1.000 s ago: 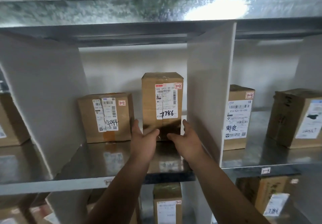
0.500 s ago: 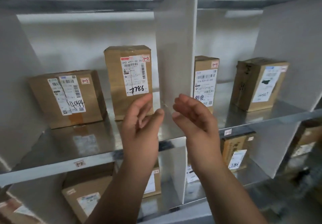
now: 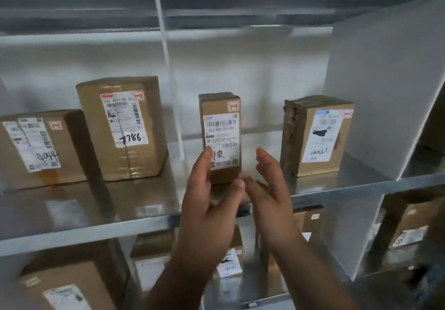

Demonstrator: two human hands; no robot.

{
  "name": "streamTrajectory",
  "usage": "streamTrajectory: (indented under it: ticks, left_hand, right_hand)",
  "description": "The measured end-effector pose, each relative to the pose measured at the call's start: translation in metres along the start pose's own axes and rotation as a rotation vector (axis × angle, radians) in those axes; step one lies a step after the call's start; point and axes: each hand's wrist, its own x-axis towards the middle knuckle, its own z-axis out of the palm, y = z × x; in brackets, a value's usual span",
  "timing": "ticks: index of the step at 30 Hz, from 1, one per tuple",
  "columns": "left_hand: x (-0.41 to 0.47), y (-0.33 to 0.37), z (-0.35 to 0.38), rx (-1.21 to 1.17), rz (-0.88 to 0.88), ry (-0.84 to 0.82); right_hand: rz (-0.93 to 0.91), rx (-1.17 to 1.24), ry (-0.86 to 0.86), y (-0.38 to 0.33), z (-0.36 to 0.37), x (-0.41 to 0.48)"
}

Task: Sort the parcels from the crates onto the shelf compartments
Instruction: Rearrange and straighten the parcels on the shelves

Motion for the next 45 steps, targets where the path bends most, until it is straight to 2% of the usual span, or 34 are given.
streamTrajectory:
  ticks: [4,9,11,15,21,25,34,40,43,45]
  left_hand:
    - [0.02,-0.015,0.041,0.06,-0.022,0.188]
    - [0.051,-0.044,0.044,0.129,-0.179,0.355]
    - [0.065,-0.049,0.041,0.162,-0.24,0.344]
    - [0.091,-0.051,0.042,0.214,-0.315,0.214]
    - [0.135,-0.069,0.034,0.247,-0.28,0.158]
    - [0.158,-0.077,0.033,0.203,-0.3,0.162]
    - [0.152,-0.074,0.04,0.145,-0.294,0.23]
    - [0.107,-0.058,0.05,0.157,-0.129,0.228]
    - [0.085,-0.057,0.066,0.17,0.017,0.226]
    - [0.072,-0.052,0.08,0.142,0.045,0.154]
  right_hand:
    - [0.025,-0.039,-0.14,0.006,-0.019,0.031]
    - [0.1,-0.005,-0.21,0.002,-0.007,0.067]
    - [0.111,-0.009,-0.241,0.002,0.0,0.08]
    - [0.058,-0.069,-0.278,0.011,0.014,0.102]
    - [0.088,-0.114,-0.249,0.016,0.036,0.139]
    - [0.129,-0.105,-0.226,0.018,0.047,0.153]
    - [0.177,-0.135,-0.192,0.018,0.047,0.157]
    - [0.157,-0.054,-0.145,-0.009,0.012,0.113]
    - [0.082,0.052,-0.021,-0.015,-0.012,0.084]
    - [0.019,0.086,0.062,-0.014,-0.028,0.071]
